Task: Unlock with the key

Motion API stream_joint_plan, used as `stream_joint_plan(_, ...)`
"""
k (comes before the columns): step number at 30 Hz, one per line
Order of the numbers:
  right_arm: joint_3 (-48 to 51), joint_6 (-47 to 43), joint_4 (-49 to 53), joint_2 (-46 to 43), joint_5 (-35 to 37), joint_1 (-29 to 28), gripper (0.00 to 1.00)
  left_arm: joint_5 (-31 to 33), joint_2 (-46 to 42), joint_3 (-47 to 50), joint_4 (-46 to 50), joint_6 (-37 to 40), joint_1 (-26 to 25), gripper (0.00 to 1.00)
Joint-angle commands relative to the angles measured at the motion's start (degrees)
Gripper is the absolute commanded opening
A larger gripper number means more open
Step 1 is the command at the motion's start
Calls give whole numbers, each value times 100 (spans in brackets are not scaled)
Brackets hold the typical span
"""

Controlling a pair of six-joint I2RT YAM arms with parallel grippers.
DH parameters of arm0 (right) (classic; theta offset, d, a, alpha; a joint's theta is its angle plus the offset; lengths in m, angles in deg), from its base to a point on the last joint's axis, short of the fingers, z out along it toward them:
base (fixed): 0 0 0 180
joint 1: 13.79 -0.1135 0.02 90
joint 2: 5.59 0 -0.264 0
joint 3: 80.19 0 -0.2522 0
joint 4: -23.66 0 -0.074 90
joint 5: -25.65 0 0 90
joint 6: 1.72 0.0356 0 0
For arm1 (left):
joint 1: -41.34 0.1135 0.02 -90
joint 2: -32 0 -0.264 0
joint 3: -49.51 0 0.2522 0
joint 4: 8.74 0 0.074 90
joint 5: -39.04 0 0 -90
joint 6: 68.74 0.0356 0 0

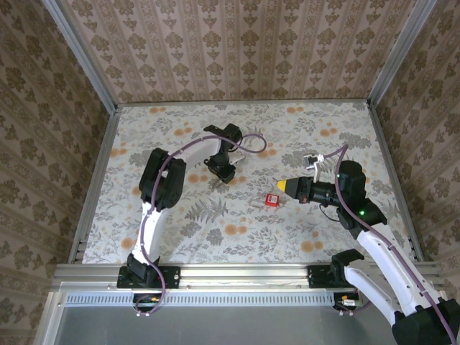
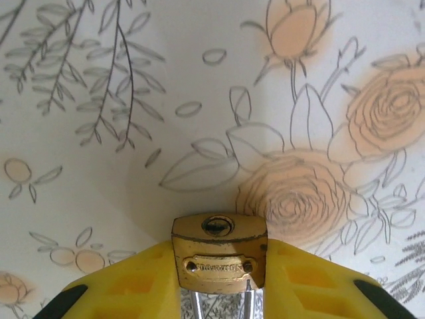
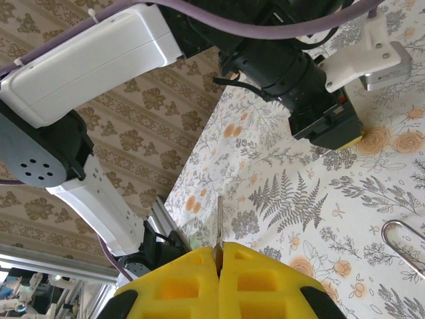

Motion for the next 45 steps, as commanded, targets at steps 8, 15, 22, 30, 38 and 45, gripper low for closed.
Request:
stream_joint_plan(8,70,-101,66,82,38,-65,1,-202,-1227,956,-815,230,-75,29)
stream_joint_plan(15,-13,-272,419,6,218,-146,1,9,-1984,1631,-1153,235,-217,28)
stream_joint_plan(22,-70,-320,456,153,214,-282,1,283,-3050,2503,-1810,442,-491,28)
stream_joint_plan(30,-188,-352,431,384,354,-626,1,712,-4231,3388,-2636,881,-911,29)
stream_joint_plan(38,-316,-342,341,668,293,-759,1,1016,-5236,4230,-3402,1413,-1459,30)
stream_joint_plan(45,-467,-470,462,937,349,-1059,1,1379,-5727,4680,-3649,1692,-2097,30)
